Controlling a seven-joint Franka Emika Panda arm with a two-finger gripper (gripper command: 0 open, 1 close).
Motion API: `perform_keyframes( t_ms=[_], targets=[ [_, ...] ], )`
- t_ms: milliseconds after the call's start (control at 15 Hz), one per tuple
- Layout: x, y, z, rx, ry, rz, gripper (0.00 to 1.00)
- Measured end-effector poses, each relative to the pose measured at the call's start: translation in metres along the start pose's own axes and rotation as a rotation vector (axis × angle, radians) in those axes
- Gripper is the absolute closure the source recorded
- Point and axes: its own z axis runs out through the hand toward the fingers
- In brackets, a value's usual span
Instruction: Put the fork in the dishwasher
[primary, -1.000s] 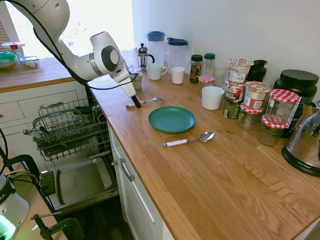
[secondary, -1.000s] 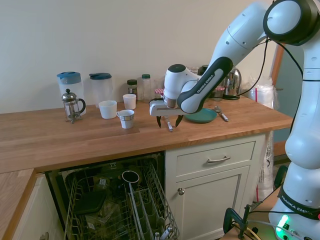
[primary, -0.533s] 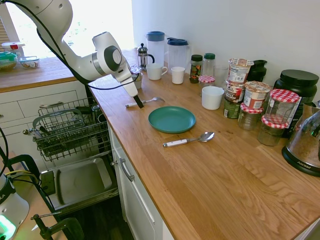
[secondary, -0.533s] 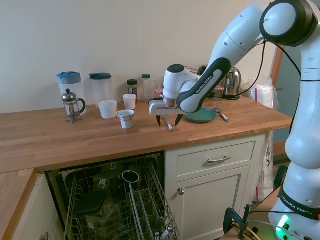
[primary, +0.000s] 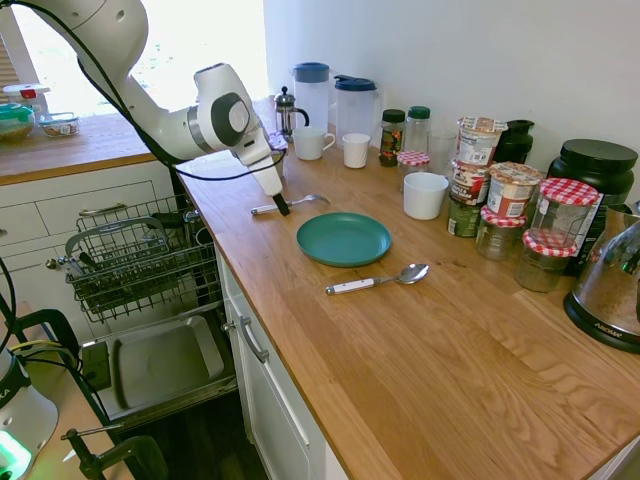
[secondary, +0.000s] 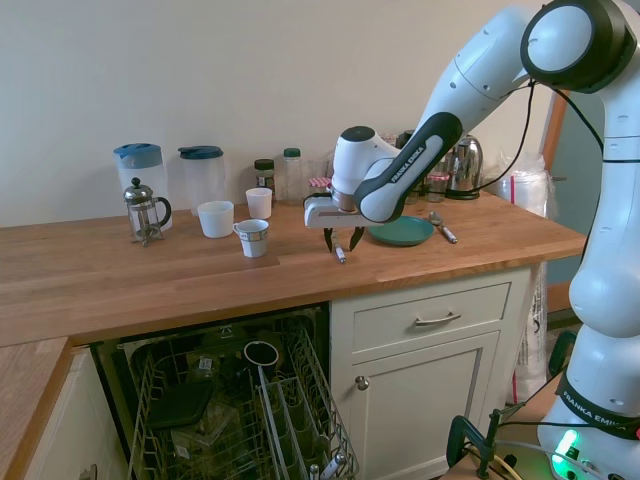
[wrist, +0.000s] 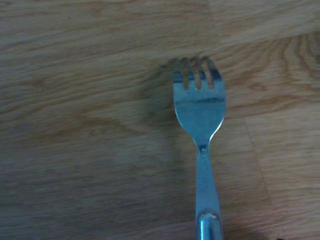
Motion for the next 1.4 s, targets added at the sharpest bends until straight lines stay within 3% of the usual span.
perform_keyframes(
  t_ms=[533, 800, 1000, 1400],
  targets=[
    [0.001, -0.003, -0.003, -0.006, -0.075, -0.021, 1.0],
    [0.003, -0.003, -0.004, -0.008, -0.126, -0.084, 1.0],
    [0.006, 0.002, -0.013, -0.058, -0.194, -0.158, 1.0],
    [-0.011, 0.001, -0.121, -0.121, -0.279, -0.411, 1.0]
  ],
)
